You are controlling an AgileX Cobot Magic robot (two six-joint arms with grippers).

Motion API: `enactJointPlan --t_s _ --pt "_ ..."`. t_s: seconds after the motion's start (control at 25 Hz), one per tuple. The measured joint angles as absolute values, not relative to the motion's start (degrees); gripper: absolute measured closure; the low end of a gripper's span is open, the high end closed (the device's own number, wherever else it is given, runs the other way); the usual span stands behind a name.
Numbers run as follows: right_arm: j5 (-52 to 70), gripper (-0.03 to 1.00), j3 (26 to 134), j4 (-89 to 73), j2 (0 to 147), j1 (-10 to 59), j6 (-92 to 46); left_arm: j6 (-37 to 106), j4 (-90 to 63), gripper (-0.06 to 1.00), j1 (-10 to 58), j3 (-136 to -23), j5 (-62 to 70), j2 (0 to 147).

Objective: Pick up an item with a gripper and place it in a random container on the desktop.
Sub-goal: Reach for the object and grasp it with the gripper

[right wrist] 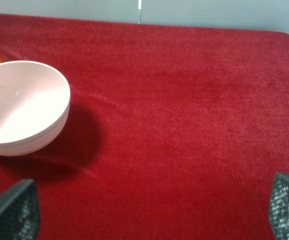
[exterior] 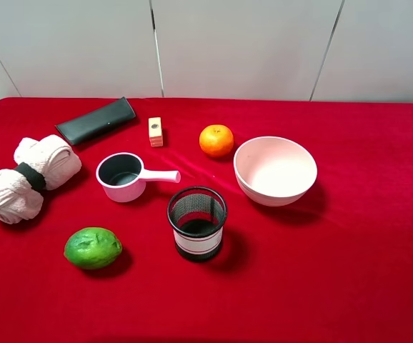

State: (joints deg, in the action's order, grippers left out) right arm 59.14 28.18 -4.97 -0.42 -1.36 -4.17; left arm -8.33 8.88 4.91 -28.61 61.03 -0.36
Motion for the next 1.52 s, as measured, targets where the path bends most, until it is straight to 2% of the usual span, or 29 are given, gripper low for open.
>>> enactJointPlan --t_s 0.76,1.52 --pt "59.14 0.27 28.39 -5.06 0.50 -1.36 -4.17 -8.33 8.88 -0.05 4.91 -28.61 61.03 -0.36" --pt "56.76 0.27 45.47 -10.06 31.14 -0.98 -13.89 -8.33 8.88 -0.05 4.91 -28.61 61.03 -0.36"
